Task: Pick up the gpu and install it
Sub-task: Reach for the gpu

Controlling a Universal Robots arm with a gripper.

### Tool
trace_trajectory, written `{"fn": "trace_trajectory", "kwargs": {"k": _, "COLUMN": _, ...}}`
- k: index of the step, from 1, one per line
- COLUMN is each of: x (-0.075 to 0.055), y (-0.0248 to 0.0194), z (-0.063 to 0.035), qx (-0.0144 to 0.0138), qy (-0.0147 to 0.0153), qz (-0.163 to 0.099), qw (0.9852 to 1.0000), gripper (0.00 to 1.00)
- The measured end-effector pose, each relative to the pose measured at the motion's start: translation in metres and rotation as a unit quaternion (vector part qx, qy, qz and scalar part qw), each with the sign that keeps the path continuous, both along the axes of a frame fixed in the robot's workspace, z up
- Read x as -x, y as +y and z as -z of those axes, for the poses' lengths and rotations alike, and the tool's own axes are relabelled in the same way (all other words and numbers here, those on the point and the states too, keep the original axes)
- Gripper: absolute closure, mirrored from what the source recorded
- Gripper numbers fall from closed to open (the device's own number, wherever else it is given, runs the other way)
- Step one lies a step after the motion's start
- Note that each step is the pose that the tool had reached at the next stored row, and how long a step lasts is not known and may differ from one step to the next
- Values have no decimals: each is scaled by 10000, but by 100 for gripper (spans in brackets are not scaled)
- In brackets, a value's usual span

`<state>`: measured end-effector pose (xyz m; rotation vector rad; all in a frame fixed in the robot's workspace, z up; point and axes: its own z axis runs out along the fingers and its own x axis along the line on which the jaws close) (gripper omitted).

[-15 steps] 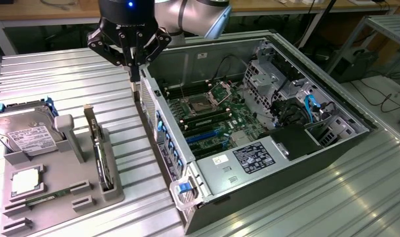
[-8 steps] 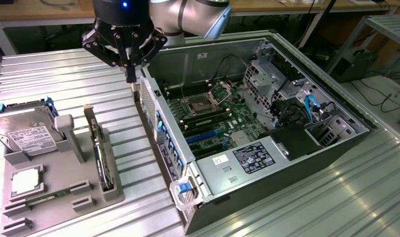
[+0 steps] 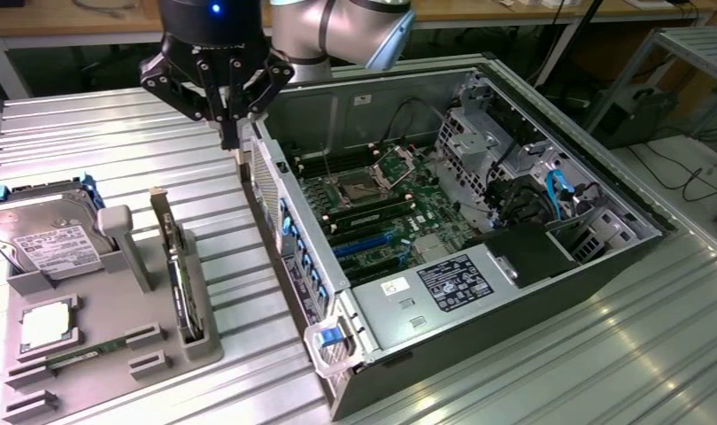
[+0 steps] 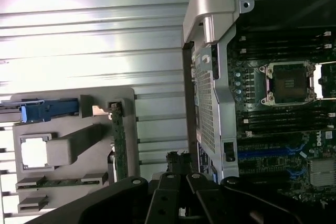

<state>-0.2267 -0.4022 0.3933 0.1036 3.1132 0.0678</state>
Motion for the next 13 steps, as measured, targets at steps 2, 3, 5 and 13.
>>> {"fn": "trace_trajectory", "kwargs": {"k": 2, "x": 13, "y": 0, "z": 0, "qx": 0, "qy": 0, "qz": 0, "qw": 10000, "gripper": 89}}
{"fn": "trace_trajectory", "kwargs": {"k": 3, "x": 23, "y": -1, "z": 0, "qx": 0, "qy": 0, "qz": -1, "qw": 10000, "gripper": 89}}
{"fn": "trace_trajectory", "kwargs": {"k": 5, "x": 37, "y": -2, "z": 0, "qx": 0, "qy": 0, "qz": -1, "qw": 10000, "gripper": 89}}
{"fn": "trace_trajectory", "kwargs": {"k": 13, "x": 90, "y": -5, "z": 0, "qx": 0, "qy": 0, "qz": -2, "qw": 10000, "gripper": 89}}
